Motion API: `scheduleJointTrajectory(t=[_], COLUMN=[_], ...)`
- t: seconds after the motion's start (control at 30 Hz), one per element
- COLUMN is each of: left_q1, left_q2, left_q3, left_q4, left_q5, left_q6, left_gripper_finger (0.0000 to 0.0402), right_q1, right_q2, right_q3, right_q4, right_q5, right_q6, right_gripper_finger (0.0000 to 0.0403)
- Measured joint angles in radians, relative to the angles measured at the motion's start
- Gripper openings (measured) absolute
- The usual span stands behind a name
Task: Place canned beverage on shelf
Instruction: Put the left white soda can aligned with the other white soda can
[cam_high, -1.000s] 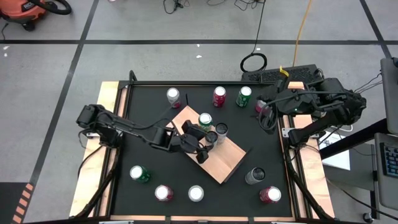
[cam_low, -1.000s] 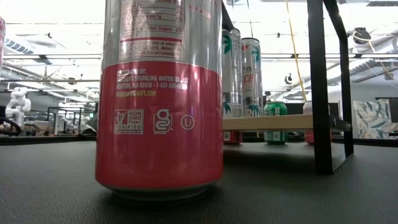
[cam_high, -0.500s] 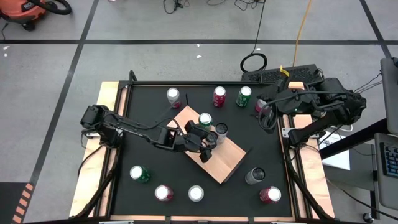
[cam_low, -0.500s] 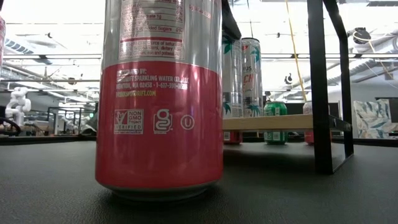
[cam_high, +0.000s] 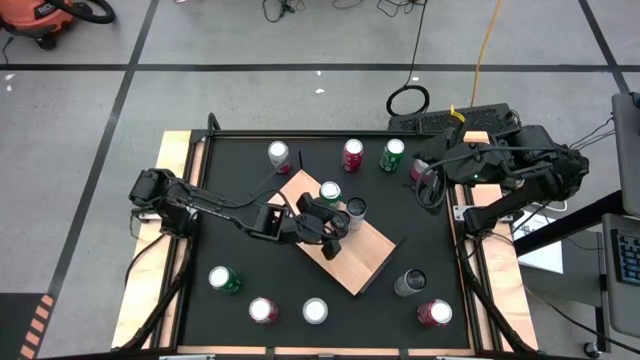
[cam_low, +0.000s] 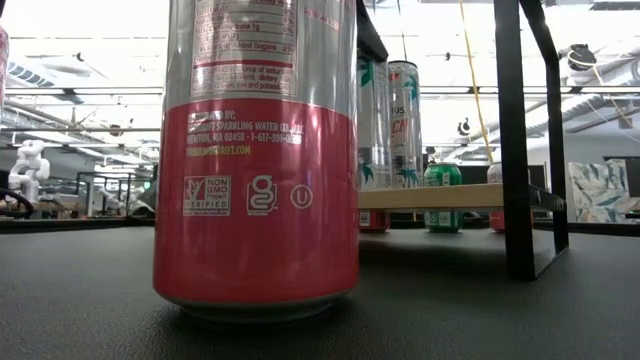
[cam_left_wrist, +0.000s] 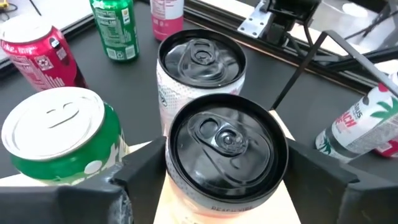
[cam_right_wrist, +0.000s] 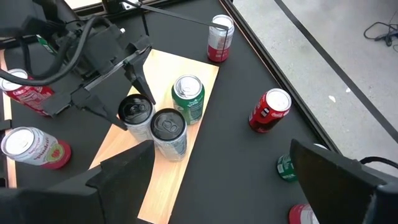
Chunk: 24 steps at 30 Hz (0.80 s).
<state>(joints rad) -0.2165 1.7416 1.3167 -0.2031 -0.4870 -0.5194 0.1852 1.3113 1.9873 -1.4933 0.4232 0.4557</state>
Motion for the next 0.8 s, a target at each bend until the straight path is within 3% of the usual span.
scheduleJointTrajectory(t=[0.47,0.8], left_q1=[-0.028,-0.041], left_q2=[0.000,0.000], left_q3=[0.024,0.087], left_q4=[-0.040,-0.169], left_q5=[-0.014,-0.128], left_q6=[-0.078,-0.133], left_gripper_finger=[0.0274,0.0274], right_q1=[0.000,0.000], right_q2=[0.000,0.000], right_q3=[0.000,0.000], right_q4=[0.000,0.000], right_q5=[0.000,0.000], right_q6=[0.000,-0.001], right_gripper_finger=[0.0351,0.0351])
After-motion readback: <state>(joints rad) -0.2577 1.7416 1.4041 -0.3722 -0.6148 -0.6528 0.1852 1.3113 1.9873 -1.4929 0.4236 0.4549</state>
